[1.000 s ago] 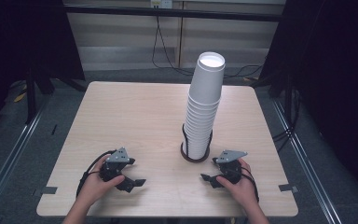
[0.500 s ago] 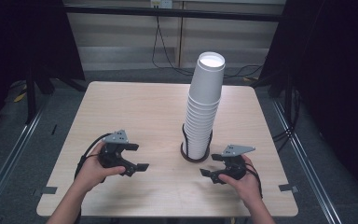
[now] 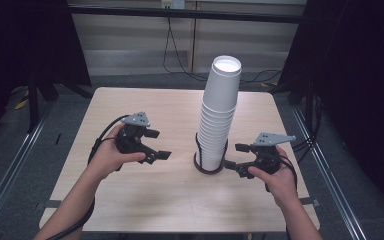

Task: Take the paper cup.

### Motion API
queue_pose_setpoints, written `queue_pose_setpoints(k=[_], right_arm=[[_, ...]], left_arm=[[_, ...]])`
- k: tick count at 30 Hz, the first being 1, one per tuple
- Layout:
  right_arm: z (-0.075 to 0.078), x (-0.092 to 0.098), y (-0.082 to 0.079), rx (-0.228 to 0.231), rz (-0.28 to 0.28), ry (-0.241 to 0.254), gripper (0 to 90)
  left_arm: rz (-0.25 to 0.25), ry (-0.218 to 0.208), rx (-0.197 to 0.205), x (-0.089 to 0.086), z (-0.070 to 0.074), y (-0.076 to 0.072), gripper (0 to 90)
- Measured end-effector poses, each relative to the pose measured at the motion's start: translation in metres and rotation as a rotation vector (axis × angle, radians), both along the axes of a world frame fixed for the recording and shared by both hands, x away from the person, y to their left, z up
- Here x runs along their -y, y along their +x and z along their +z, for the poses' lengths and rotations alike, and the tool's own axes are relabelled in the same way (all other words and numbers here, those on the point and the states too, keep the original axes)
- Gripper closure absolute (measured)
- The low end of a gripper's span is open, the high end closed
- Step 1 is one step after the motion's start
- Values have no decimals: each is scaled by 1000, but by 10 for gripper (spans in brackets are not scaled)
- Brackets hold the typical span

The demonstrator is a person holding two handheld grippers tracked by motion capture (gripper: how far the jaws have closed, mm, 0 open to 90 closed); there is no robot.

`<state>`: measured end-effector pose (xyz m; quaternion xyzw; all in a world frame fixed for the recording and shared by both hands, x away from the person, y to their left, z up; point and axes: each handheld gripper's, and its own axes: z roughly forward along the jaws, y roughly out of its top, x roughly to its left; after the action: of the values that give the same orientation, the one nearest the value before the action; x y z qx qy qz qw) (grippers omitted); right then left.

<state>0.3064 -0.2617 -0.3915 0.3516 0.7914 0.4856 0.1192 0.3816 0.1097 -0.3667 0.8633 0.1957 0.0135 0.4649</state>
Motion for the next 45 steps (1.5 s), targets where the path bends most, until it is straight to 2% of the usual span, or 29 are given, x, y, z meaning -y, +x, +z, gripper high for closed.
queue_pose_setpoints(k=[2,3,6,11,13,15,16,19,20,22,26,31,32,36,38,40,45], right_arm=[[11,-1,4,15,6,-4,200],[11,-1,4,15,6,-4,200],[20,-3,7,24,18,-10,198],[34,-8,11,36,28,-17,190],[39,-9,12,38,26,-3,190],[42,-9,15,39,24,12,190],[45,-9,16,41,23,18,190],[51,-7,22,31,26,76,187],[53,-7,23,31,23,78,186],[59,-6,25,44,16,65,186],[71,-6,30,61,16,90,182],[79,-9,33,68,14,103,177],[80,-10,34,68,21,112,163],[86,-13,37,77,3,87,158],[87,-13,40,71,-5,102,154],[88,-13,43,85,-15,114,154],[90,-15,49,85,-19,119,154]], left_arm=[[-5,-10,5,4,9,3,109],[-6,-16,5,6,13,5,109],[-13,-8,17,13,25,9,110],[-16,-40,5,20,38,15,112],[-14,-29,15,22,43,18,114],[-13,-38,21,22,49,20,115],[-13,-48,12,22,52,21,118],[-10,-55,9,23,57,25,118],[-13,-53,17,24,59,27,118],[-10,-63,8,26,63,29,118],[-12,-65,18,33,69,34,120],[-29,-69,15,44,78,37,120],[-27,-71,26,47,80,38,116],[-45,-88,24,54,85,41,118],[-47,-83,33,57,87,41,117],[-58,-82,33,61,90,43,116],[-77,-109,41,68,99,45,115]])
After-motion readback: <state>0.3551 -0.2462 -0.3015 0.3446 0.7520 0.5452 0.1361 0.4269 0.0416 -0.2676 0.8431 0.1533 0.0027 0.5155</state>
